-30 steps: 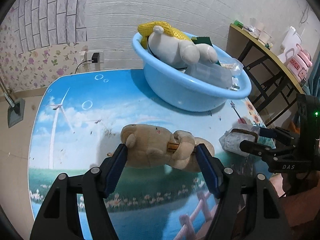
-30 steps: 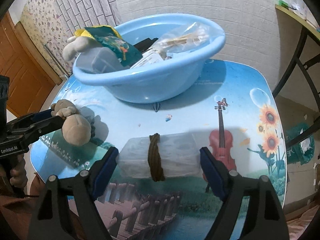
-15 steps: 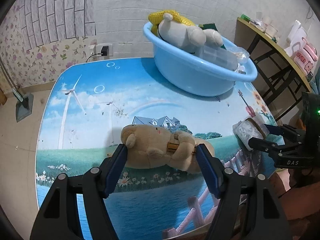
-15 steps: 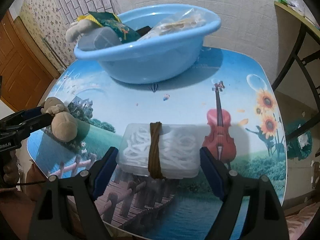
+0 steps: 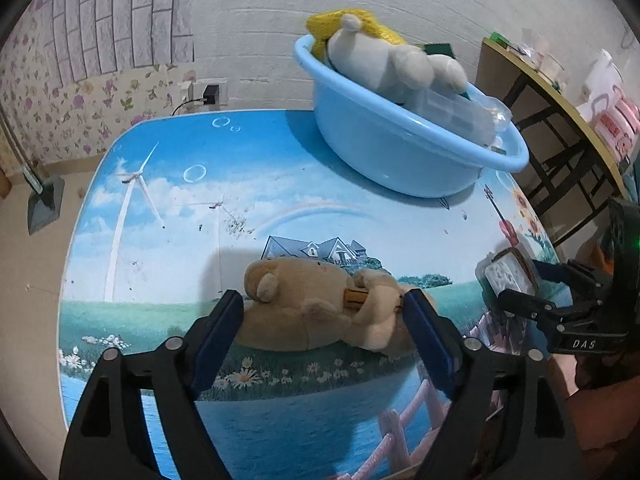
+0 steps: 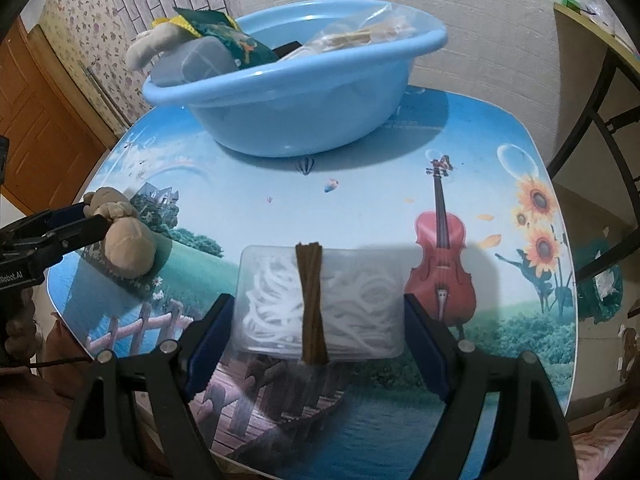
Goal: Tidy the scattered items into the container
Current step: 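Grasp the teddy bear with the left gripper while the right grasps the clear box, then lift and carry the teddy bear and clear box with both grippers over the basin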
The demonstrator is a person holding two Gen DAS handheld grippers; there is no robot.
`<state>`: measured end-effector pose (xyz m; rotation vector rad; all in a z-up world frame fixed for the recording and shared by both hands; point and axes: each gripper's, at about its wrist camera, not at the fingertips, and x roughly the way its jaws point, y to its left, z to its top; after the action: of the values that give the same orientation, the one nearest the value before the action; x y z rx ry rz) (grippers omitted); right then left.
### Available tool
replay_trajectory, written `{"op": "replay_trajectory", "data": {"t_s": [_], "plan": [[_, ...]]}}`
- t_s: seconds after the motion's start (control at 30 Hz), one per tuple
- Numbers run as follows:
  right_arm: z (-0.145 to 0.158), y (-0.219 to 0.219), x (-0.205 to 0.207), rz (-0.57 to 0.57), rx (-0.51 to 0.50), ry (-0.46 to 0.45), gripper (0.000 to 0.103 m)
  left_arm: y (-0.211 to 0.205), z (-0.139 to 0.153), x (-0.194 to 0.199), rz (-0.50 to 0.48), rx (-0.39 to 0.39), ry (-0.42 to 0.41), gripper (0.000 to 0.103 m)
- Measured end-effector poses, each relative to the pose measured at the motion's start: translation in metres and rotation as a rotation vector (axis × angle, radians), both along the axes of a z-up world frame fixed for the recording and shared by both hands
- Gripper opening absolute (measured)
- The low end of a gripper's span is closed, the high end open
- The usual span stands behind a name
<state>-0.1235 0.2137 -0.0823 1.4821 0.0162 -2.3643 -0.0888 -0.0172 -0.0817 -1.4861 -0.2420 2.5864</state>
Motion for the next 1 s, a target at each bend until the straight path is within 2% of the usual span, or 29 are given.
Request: {"op": "replay_trajectory", "data": {"t_s": [0.33,0.4,0.5,0.7,0.9,1.0], "plan": [[-0.001,-0.005,-0.004,0.002,0.019,0.011,0.083,-0.009,-0.014,-0.014,0.035,0.094,-0.025,0.090],[-0.002,-0.006,-0.005,-0.001,0.024,0.012,0.083,-0.011,-0.016,-0.017,0.037,0.116,-0.032,0.090],[-0.001,-0.006,-0.006,-0.005,0.015,0.013,0.082,-0.011,-0.015,-0.017,0.026,0.133,-0.025,0.084],[0.007,-0.003,-0.006,-0.023,-0.011,0.038,0.082,-0.004,-0.005,-0.010,0.014,0.089,0.011,0.080],[0.031,0.001,-0.002,-0.040,-0.038,0.101,0.082,-0.005,0.031,0.002,0.029,0.026,0.111,0.080],[0.045,0.003,0.000,-0.046,-0.043,0.139,0.082,-0.010,0.048,0.004,0.050,0.019,0.148,0.080]]}}
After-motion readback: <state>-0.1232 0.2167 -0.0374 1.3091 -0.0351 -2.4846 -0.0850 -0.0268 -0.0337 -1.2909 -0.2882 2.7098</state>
